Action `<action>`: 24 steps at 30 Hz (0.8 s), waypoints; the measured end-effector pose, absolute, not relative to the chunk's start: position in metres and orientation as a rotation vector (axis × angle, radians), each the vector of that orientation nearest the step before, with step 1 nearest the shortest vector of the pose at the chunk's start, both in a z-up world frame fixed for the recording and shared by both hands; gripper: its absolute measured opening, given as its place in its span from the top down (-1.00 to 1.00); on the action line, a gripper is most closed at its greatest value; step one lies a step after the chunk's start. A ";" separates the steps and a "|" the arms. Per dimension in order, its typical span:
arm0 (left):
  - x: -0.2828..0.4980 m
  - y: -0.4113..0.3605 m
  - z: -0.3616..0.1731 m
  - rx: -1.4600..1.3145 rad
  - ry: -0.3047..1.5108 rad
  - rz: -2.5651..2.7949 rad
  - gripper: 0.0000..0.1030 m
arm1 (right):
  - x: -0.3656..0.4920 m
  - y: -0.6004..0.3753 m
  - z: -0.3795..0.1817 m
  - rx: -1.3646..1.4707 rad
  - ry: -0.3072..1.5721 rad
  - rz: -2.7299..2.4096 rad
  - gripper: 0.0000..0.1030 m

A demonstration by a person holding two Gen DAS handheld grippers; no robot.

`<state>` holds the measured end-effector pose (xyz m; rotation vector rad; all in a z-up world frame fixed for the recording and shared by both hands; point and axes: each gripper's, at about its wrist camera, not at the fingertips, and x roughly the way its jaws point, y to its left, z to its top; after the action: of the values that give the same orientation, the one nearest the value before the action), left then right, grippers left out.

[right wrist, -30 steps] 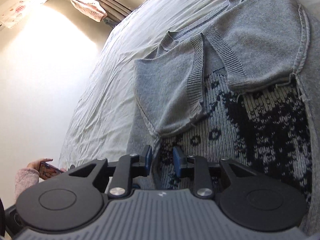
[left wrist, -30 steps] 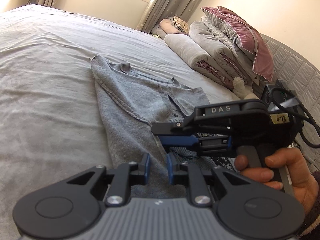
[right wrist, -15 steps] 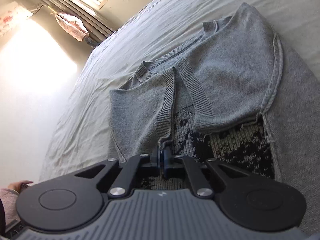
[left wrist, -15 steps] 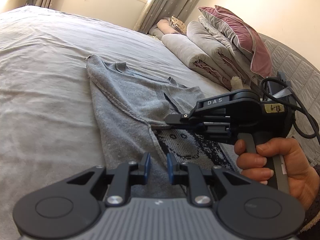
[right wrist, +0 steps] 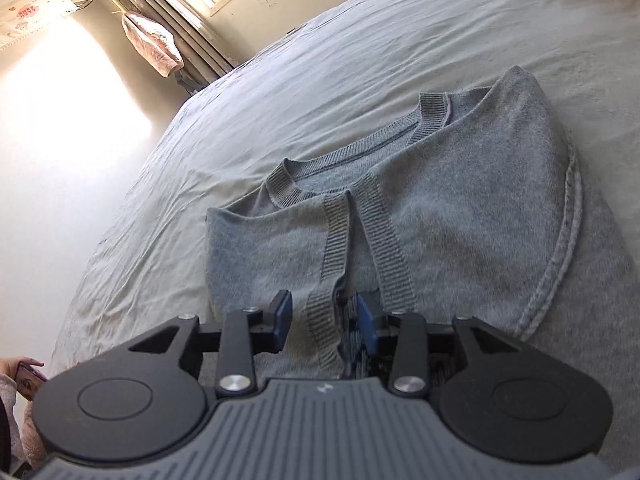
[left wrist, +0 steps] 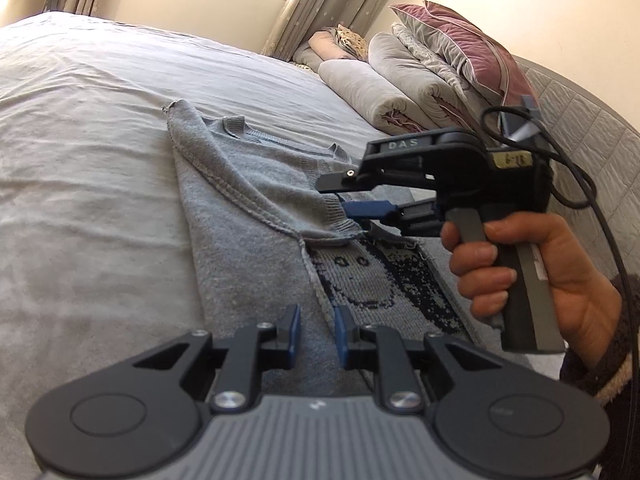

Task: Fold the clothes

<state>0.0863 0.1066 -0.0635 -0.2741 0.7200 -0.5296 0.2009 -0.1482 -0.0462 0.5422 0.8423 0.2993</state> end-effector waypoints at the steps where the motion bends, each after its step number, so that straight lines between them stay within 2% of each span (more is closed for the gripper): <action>1: 0.086 0.107 -0.064 -0.277 0.720 -0.529 0.65 | 0.207 -0.146 -0.048 0.544 0.842 0.298 0.22; 7: 0.088 0.107 -0.065 -0.291 0.709 -0.520 0.65 | 0.224 -0.137 -0.048 0.496 0.791 0.305 0.25; 9: 0.088 0.107 -0.065 -0.291 0.708 -0.519 0.65 | 0.221 -0.135 -0.045 0.439 0.772 0.300 0.89; 15: 0.088 0.107 -0.065 -0.290 0.705 -0.519 0.65 | 0.219 -0.123 -0.027 0.294 0.601 0.255 0.89; 20: 0.088 0.107 -0.065 -0.283 0.702 -0.515 0.65 | 0.228 -0.121 -0.044 0.222 0.667 0.206 0.86; 22: 0.089 0.108 -0.065 -0.283 0.701 -0.513 0.65 | 0.223 -0.129 -0.046 0.257 0.693 0.220 0.72; 24: 0.089 0.109 -0.065 -0.286 0.698 -0.511 0.65 | 0.215 -0.140 -0.042 0.320 0.705 0.242 0.48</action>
<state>0.0885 0.1086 -0.0647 -0.2861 0.6978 -0.5114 0.2146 -0.1399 -0.0418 0.3200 0.7046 0.2421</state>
